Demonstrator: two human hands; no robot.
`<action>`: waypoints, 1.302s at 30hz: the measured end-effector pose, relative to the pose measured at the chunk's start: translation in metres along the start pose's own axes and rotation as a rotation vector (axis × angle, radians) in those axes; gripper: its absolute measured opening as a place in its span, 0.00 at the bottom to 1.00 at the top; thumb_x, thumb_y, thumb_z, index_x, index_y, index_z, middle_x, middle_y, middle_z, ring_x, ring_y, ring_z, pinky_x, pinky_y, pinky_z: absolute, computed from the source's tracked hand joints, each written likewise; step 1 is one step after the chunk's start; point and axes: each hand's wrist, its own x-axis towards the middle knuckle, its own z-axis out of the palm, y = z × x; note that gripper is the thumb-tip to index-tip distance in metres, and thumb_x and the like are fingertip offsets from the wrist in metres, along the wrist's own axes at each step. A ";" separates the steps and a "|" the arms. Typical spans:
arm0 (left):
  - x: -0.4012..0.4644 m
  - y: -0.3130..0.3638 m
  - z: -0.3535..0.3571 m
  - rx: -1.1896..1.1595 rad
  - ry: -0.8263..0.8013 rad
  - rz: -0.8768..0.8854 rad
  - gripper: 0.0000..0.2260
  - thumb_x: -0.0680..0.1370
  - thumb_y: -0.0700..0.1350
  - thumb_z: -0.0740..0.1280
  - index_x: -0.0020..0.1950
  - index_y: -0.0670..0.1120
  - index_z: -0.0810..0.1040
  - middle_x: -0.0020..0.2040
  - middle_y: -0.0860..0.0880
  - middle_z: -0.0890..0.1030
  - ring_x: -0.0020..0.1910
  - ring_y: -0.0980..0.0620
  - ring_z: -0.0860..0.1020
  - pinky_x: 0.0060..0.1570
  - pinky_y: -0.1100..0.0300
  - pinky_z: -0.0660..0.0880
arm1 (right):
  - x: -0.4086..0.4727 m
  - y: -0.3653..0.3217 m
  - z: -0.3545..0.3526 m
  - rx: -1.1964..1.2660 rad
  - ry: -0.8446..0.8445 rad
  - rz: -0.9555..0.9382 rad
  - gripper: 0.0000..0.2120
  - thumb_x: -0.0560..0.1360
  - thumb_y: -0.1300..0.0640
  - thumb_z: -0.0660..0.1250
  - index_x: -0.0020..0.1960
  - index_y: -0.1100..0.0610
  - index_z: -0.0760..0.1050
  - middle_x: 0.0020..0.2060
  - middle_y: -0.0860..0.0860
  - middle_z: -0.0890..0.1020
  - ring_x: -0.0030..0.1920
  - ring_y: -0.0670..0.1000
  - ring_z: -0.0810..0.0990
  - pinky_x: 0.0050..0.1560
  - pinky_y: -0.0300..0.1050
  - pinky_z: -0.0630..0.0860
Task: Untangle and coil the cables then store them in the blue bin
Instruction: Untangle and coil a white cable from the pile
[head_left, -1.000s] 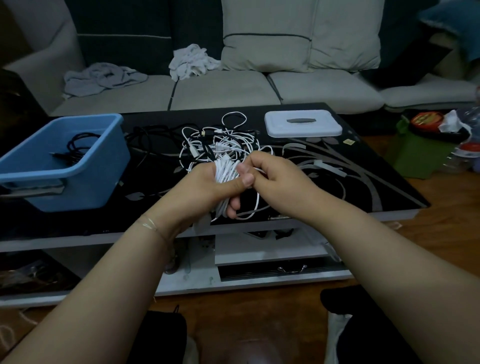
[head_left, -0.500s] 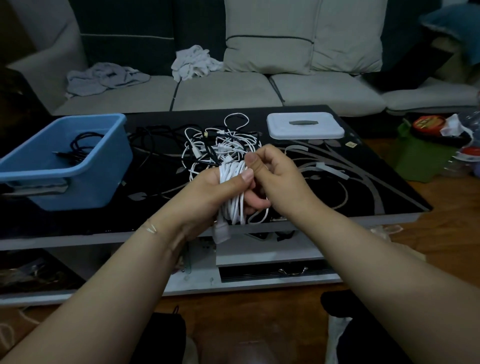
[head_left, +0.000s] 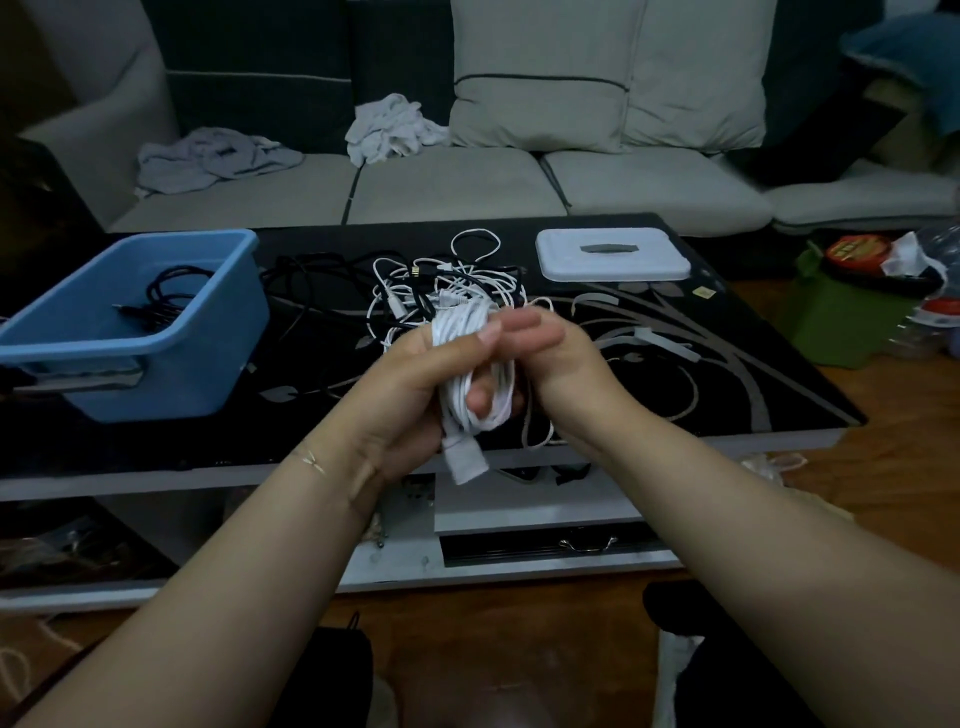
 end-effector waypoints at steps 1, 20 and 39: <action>0.001 0.001 -0.001 -0.052 0.030 0.010 0.14 0.78 0.43 0.62 0.60 0.39 0.76 0.45 0.49 0.85 0.32 0.54 0.72 0.46 0.53 0.72 | -0.001 0.003 0.001 -0.051 -0.012 0.004 0.10 0.81 0.57 0.58 0.46 0.56 0.76 0.25 0.53 0.74 0.23 0.49 0.70 0.23 0.38 0.67; 0.009 0.010 -0.009 -0.087 0.443 0.189 0.08 0.82 0.40 0.58 0.56 0.39 0.75 0.31 0.52 0.81 0.45 0.51 0.84 0.40 0.64 0.78 | -0.009 0.005 0.013 -0.669 0.016 -0.032 0.10 0.80 0.51 0.59 0.42 0.52 0.72 0.27 0.46 0.70 0.30 0.46 0.68 0.34 0.45 0.65; 0.009 0.008 -0.020 0.502 0.566 0.235 0.04 0.82 0.42 0.60 0.56 0.45 0.72 0.28 0.53 0.78 0.28 0.58 0.78 0.33 0.66 0.74 | -0.024 -0.007 0.010 -1.183 -0.309 -0.424 0.09 0.81 0.48 0.55 0.51 0.53 0.69 0.45 0.52 0.79 0.48 0.57 0.77 0.38 0.47 0.62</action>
